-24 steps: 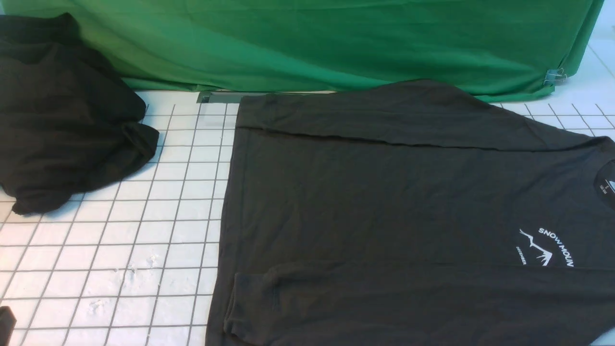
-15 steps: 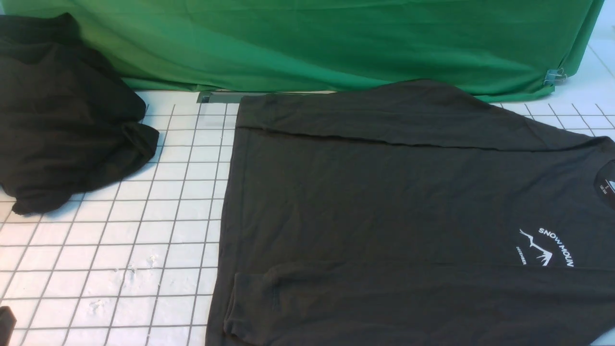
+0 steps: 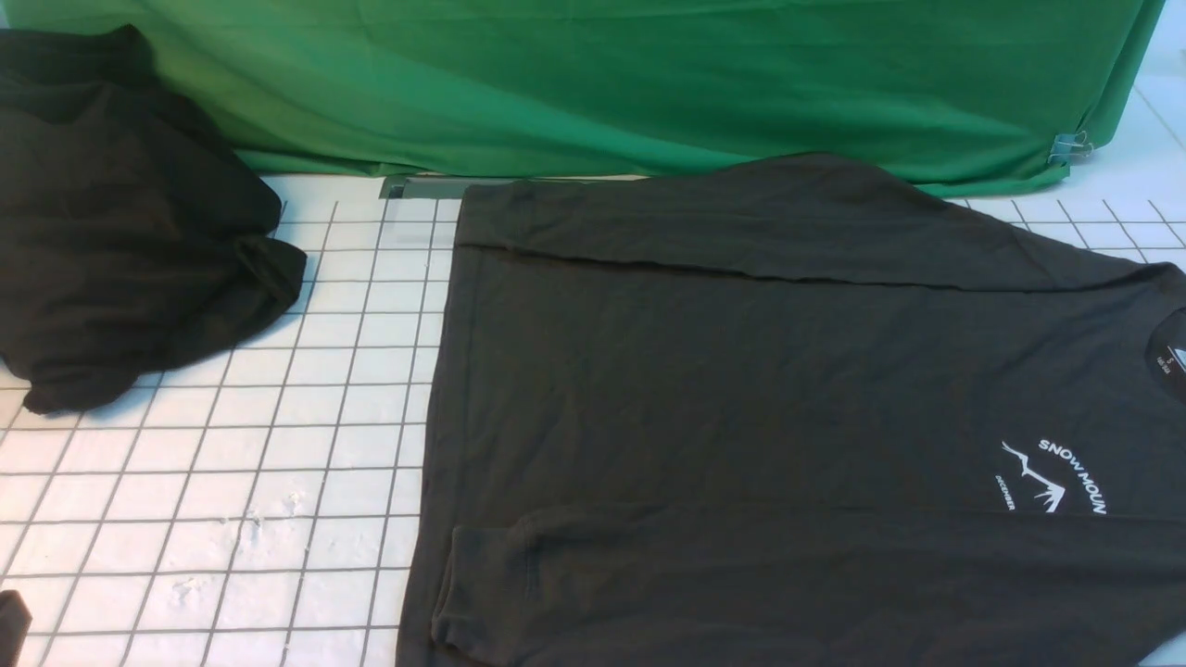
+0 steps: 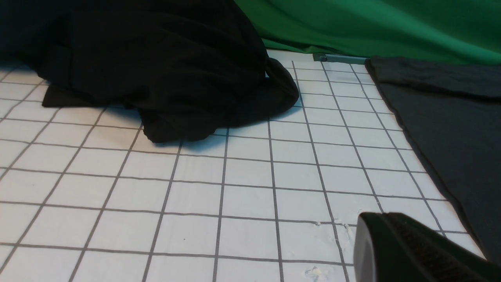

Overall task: Fold a long-sleeved shirt over a white checkered tablecloth.
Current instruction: 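Grasp the left edge of the dark T-shirt lying flat on the table, then fold the left side of the black T-shirt inward over its body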

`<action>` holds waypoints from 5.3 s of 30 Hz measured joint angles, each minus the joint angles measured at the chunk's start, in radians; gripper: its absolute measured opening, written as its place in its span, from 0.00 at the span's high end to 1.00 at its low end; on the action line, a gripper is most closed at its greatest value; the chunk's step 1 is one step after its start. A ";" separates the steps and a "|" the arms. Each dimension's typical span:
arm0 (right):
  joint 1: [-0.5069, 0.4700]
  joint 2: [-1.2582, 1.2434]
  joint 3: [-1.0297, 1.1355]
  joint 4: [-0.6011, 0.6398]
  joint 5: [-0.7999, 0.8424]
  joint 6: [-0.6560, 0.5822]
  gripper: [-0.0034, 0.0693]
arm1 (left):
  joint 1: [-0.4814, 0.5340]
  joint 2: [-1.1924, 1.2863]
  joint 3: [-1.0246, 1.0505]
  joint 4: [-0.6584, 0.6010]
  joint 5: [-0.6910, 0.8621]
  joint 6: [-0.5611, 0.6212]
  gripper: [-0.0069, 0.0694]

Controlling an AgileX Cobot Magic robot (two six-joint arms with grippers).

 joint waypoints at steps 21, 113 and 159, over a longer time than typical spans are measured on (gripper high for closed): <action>0.000 0.000 0.000 0.000 0.000 0.000 0.62 | 0.000 0.000 0.000 0.000 0.000 0.000 0.91; 0.080 0.809 -0.740 0.241 0.903 -0.181 0.84 | -0.471 1.797 -1.273 -0.222 0.744 -0.058 0.41; 0.080 0.809 -0.740 0.256 0.899 -0.180 0.74 | -0.412 1.813 -1.657 -0.258 0.871 -0.055 0.89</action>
